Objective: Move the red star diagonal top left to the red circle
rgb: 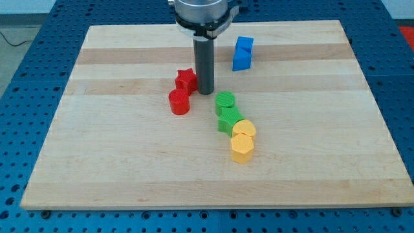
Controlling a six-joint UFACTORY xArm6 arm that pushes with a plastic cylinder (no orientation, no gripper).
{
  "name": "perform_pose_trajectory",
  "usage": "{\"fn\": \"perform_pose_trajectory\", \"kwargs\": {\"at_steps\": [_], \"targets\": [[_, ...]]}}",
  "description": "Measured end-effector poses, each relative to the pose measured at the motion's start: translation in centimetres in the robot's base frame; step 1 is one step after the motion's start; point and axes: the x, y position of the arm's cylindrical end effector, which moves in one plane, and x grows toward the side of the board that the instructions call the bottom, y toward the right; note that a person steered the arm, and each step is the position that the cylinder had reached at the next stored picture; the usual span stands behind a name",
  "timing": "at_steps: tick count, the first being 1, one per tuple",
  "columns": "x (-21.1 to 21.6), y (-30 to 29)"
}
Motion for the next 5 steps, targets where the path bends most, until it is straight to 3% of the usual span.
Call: {"fn": "perform_pose_trajectory", "kwargs": {"at_steps": [2,3,5], "targets": [[-0.3,-11.1],[-0.3,-9.1],[-0.2,7.4]]}}
